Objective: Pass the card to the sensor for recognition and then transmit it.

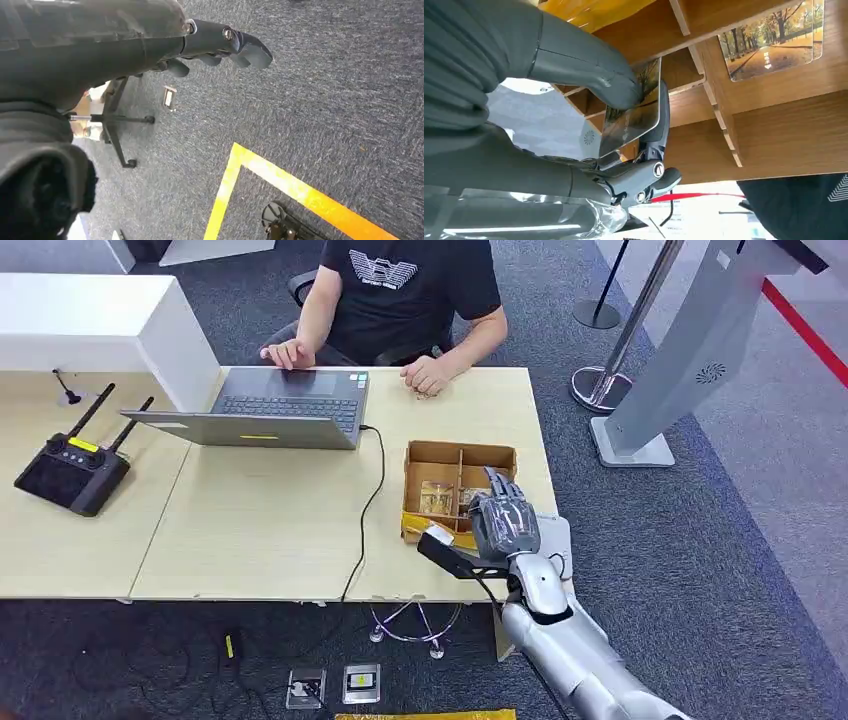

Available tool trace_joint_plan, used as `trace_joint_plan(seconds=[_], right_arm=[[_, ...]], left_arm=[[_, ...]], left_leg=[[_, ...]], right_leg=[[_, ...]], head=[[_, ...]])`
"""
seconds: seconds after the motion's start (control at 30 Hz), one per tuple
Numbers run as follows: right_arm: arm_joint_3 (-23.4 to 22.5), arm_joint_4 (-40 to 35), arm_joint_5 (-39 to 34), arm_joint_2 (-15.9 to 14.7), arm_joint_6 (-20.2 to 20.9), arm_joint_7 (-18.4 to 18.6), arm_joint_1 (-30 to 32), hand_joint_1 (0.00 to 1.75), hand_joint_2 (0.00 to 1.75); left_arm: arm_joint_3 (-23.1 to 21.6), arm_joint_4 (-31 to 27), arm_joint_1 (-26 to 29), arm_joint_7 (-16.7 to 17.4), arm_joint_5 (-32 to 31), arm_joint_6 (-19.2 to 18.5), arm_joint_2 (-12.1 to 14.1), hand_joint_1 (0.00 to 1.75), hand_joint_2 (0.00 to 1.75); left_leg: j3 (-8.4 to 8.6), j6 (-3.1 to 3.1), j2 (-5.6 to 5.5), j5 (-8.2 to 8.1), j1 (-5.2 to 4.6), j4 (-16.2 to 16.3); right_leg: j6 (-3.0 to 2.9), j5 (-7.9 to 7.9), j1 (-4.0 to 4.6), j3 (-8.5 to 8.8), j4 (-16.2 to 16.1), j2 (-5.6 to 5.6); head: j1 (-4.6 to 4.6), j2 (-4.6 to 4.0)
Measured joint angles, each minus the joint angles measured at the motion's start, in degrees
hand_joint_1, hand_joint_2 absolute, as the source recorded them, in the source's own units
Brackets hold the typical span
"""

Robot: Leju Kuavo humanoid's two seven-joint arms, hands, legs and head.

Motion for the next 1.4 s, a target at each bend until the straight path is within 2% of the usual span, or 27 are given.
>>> trace_joint_plan(seconds=[0.23,0.47,0.63,0.73,0.9,1.03,1.23,1.4], right_arm=[[0.02,0.41,-0.61,0.11,-0.90,-0.33,-0.27,1.75,1.75],[-0.05,-1.03,-0.42,-0.15,-0.24,-1.51,-3.26,1.75,1.75],[-0.28,-4.26,0.04,-0.46,0.13,-3.58,-9.08,1.75,1.75],[-0.53,-6.74,-0.05,-0.35,0.79,-5.29,-14.75,1.75,1.75],[-0.44,-7.65,-0.11,1.77,-0.04,-6.99,-19.46,1.75,1.75],[0.06,-5.77,-1.07,4.20,-3.24,-8.68,-21.59,1.75,1.75],[0.41,-1.99,-1.99,6.91,-4.50,-10.45,-22.40,1.75,1.75],[1.27,1.07,-2.17,8.59,-4.76,-10.36,-22.49,1.75,1.75]], left_arm=[[0.00,0.00,0.00,0.00,-0.04,0.00,0.04,0.00,0.00],[0.00,0.00,0.02,-0.35,-0.26,0.00,0.20,0.00,0.00],[0.00,0.00,0.02,-1.29,-0.44,0.00,0.33,0.00,0.00],[0.00,0.00,0.02,-1.66,-0.61,0.00,0.31,0.00,0.00],[0.00,0.00,0.01,-1.66,-1.09,0.00,0.20,0.00,0.00],[0.00,0.00,0.00,-1.66,-1.31,0.00,0.11,0.00,0.00],[0.00,0.00,0.01,-1.84,-1.51,0.00,0.13,0.00,0.00],[0.00,0.00,0.02,-2.30,-1.75,0.00,0.13,0.00,0.00]], left_leg=[[0.01,0.00,0.00,0.00,0.00,0.00],[-0.01,0.00,0.01,0.01,0.00,0.00],[0.00,-0.03,0.13,0.03,0.00,0.01],[0.03,-0.03,0.13,0.04,0.00,0.01],[0.01,-0.03,0.13,0.03,0.06,0.00],[0.00,-0.04,0.12,0.03,0.09,0.00],[-0.02,-0.04,0.10,0.03,0.09,0.00],[-0.02,-0.04,0.10,0.03,0.09,0.00]], right_leg=[[0.00,0.00,0.00,0.01,0.01,0.00],[-0.01,0.01,0.00,-0.01,0.01,0.02],[-0.05,0.07,0.00,-0.04,0.03,0.17],[-0.05,0.07,0.01,-0.02,0.03,0.15],[-0.06,0.07,0.06,-0.01,0.04,0.16],[-0.08,0.05,0.10,-0.02,0.03,0.14],[-0.08,0.05,0.10,-0.02,0.03,0.10],[-0.08,0.05,0.10,-0.02,0.02,0.07]], head=[[-0.02,0.00],[0.00,0.00],[-0.02,0.00],[0.00,0.00],[0.00,0.00],[-0.02,0.00],[0.00,0.00],[-0.02,0.00]])
